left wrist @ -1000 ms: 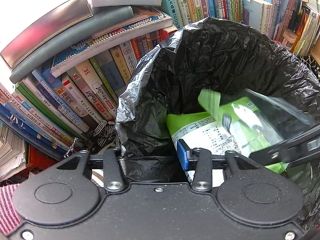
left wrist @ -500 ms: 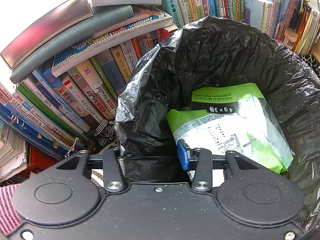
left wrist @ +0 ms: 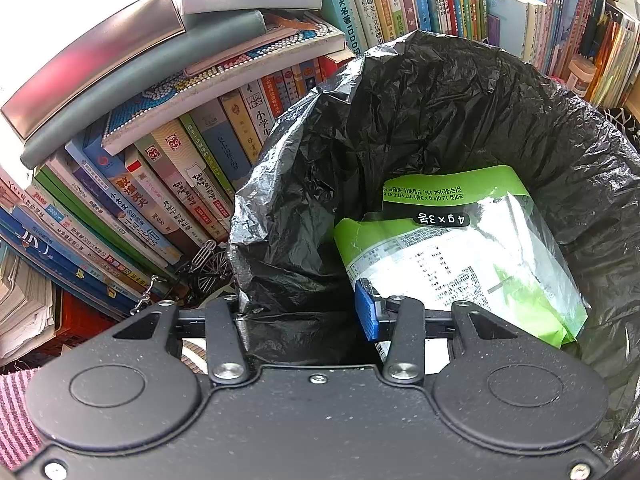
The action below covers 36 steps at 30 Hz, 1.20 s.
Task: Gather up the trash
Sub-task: 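Move the right gripper to the torn white-and-orange box on the cloth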
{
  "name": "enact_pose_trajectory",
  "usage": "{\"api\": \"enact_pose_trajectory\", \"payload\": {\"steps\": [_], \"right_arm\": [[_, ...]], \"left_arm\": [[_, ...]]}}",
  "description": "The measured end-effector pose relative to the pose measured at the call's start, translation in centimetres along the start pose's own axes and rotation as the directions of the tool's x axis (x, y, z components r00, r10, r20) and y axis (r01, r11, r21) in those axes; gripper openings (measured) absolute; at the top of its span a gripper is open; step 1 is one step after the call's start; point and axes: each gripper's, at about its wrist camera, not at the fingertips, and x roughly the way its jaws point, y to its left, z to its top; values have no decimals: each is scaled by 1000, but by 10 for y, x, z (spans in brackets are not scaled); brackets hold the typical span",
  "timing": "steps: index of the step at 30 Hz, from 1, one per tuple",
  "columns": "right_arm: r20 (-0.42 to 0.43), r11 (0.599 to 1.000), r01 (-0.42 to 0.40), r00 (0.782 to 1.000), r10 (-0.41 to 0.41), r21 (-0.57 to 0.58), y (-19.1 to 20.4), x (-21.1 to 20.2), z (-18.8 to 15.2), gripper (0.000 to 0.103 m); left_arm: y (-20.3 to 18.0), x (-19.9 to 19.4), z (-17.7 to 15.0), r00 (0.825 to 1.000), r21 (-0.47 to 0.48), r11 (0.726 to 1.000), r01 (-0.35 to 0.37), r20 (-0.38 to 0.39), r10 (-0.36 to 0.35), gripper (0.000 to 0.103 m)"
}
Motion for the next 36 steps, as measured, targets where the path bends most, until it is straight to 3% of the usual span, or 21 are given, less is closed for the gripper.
{"api": "enact_pose_trajectory", "payload": {"steps": [15, 20, 27, 29, 31, 33, 36], "right_arm": [[-227, 994, 97, 970, -82, 57, -28, 85, -49, 87], [-275, 993, 87, 959, -63, 79, -33, 100, -59, 79], [-360, 983, 97, 932, -34, 158, -47, 121, -71, 54], [-358, 979, 90, 934, -19, 183, -49, 119, -70, 35], [-348, 978, 127, 935, -62, 167, -50, 113, -66, 12], [-329, 967, 205, 933, -146, 150, -55, 108, -62, 11], [-362, 932, 301, 907, -215, 201, -77, 106, -61, 10]], "left_arm": [[-1, 0, 0, 1000, 1, 1000, 3, 1, -3, 41], [-1, 0, 0, 1000, 1, 1000, 3, 1, -3, 41], [-1, 0, 0, 1000, 1, 1000, 3, 1, -3, 41], [-1, 0, 0, 1000, 0, 1000, 3, 1, -3, 41], [-1, 0, -1, 1000, 1, 1000, 2, 1, -2, 41], [-1, 0, 0, 1000, 1, 1000, 2, 1, -2, 41], [-1, 0, 0, 1000, 1, 1000, 3, 1, -3, 41]]}}
